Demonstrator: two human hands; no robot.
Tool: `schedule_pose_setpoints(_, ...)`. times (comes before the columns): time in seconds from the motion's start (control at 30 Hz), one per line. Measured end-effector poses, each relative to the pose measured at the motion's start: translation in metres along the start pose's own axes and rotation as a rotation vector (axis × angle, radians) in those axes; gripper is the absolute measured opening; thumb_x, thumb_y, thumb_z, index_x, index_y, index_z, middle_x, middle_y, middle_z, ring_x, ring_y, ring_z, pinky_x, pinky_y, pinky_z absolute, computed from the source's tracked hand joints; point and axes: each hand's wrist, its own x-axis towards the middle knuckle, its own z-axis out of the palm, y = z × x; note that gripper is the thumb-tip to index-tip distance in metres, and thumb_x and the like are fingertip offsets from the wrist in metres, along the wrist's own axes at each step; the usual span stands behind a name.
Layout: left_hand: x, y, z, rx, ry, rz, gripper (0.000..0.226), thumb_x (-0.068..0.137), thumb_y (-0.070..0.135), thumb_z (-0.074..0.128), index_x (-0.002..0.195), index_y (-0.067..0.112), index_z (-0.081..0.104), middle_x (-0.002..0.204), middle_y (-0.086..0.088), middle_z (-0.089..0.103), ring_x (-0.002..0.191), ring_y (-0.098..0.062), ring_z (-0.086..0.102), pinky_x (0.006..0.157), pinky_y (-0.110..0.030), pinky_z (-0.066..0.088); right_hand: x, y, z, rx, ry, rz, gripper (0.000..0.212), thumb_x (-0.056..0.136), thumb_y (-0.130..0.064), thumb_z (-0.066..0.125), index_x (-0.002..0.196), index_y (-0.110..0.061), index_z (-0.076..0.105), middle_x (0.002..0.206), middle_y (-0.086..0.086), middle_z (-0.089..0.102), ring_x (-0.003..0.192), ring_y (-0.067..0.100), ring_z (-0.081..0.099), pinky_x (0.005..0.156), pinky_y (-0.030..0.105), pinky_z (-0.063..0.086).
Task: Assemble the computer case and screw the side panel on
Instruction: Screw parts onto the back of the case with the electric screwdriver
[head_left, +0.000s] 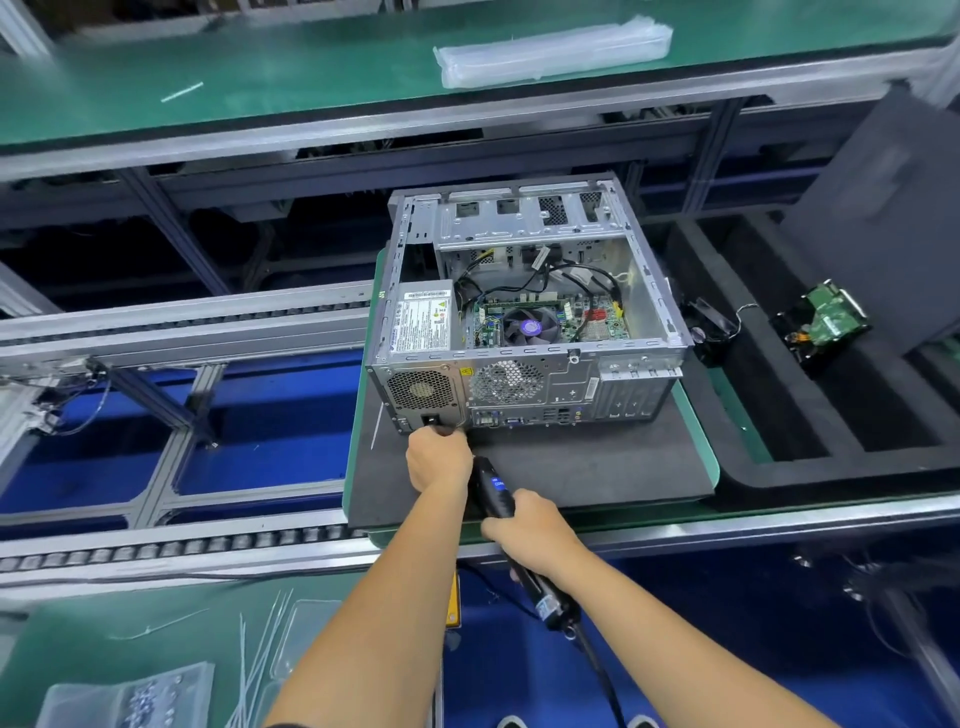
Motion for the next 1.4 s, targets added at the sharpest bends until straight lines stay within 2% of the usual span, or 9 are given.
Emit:
schedule_pose_setpoints(0.07,-0.001,0.0,-0.001,0.039,0.008,0.026,0.015,0.084,0.023,0.066,0.092,0.011,0.073,0.095,-0.012,0.071,0.09,-0.032,0.063,0.069,-0.031,0.047,-0.001,0.001,-0.01,-0.024,-0.019,0.0,0.029,0.082,-0.023,0.063,0.103,-0.007,0.053,0.1,0.015,0.065,0.066,0.026,0.057,0.066,0.037,0.051)
schedule_pose_setpoints(0.2,-0.003,-0.002,-0.002,0.143,0.035,0.108,0.021,0.088,0.026,0.066,0.097,0.008,0.069,0.1,-0.015,0.068,0.096,-0.033,0.062,0.071,-0.033,0.044,-0.004,0.003,-0.035,-0.08,-0.091,0.023,0.021,0.083,-0.023,0.062,0.094,-0.012,0.047,0.086,0.01,0.057,0.057,0.022,0.055,0.053,0.027,0.045)
schedule_pose_setpoints(0.27,-0.003,-0.004,-0.001,0.191,0.04,0.157,0.02,0.089,0.025,0.064,0.097,0.007,0.067,0.1,-0.016,0.068,0.096,-0.035,0.061,0.07,-0.033,0.042,-0.006,0.005,-0.047,-0.075,-0.097,0.035,0.022,0.083,-0.022,0.063,0.092,-0.011,0.046,0.085,0.01,0.055,0.055,0.023,0.054,0.052,0.027,0.043)
schedule_pose_setpoints(0.37,-0.004,-0.005,0.001,0.227,0.058,0.209,0.019,0.09,0.022,0.062,0.097,0.004,0.066,0.101,-0.016,0.067,0.096,-0.034,0.06,0.071,-0.035,0.044,-0.008,0.01,-0.059,-0.079,-0.059,0.049,0.027,0.082,-0.023,0.063,0.1,-0.009,0.05,0.086,0.01,0.056,0.06,0.025,0.055,0.056,0.029,0.045)
schedule_pose_setpoints(0.6,-0.004,-0.007,0.003,0.238,0.08,0.235,0.018,0.09,0.02,0.061,0.093,0.003,0.065,0.098,-0.017,0.067,0.093,-0.035,0.06,0.069,-0.034,0.044,-0.003,0.022,-0.076,-0.02,-0.044,0.076,0.025,0.08,-0.022,0.062,0.098,-0.01,0.049,0.085,0.01,0.055,0.049,0.022,0.054,0.041,0.021,0.043)
schedule_pose_setpoints(0.83,-0.004,-0.015,0.004,0.165,0.089,0.289,0.018,0.089,0.025,0.063,0.093,0.008,0.066,0.098,-0.01,0.069,0.094,-0.031,0.06,0.075,-0.033,0.045,0.005,0.028,-0.077,0.016,-0.084,0.077,0.028,0.078,-0.024,0.06,0.1,-0.011,0.048,0.085,0.011,0.053,0.05,0.022,0.054,0.043,0.022,0.044)
schedule_pose_setpoints(1.0,-0.001,-0.019,0.004,0.151,0.106,0.303,0.019,0.09,0.028,0.062,0.094,0.01,0.066,0.097,-0.008,0.069,0.093,-0.03,0.06,0.071,-0.031,0.04,0.012,0.029,-0.079,0.005,-0.105,0.086,0.029,0.075,-0.025,0.06,0.098,-0.013,0.045,0.084,0.011,0.053,0.046,0.022,0.056,0.045,0.023,0.045)
schedule_pose_setpoints(1.2,-0.001,-0.02,0.007,0.123,0.124,0.296,0.013,0.087,0.027,0.065,0.087,0.015,0.064,0.083,-0.001,0.066,0.083,-0.025,0.059,0.068,-0.027,0.036,0.021,0.031,-0.089,0.02,-0.172,0.126,0.035,0.069,-0.025,0.061,0.097,-0.016,0.042,0.063,0.01,0.054,0.042,0.022,0.053,0.048,0.026,0.046)
schedule_pose_setpoints(1.4,0.004,-0.023,0.007,0.111,0.117,0.289,0.01,0.086,0.028,0.066,0.083,0.019,0.062,0.079,0.004,0.063,0.077,-0.018,0.053,0.069,-0.028,0.039,0.028,0.034,-0.088,0.047,-0.188,0.13,0.039,0.065,-0.024,0.061,0.098,-0.015,0.043,0.062,0.011,0.053,0.044,0.025,0.052,0.051,0.03,0.047)
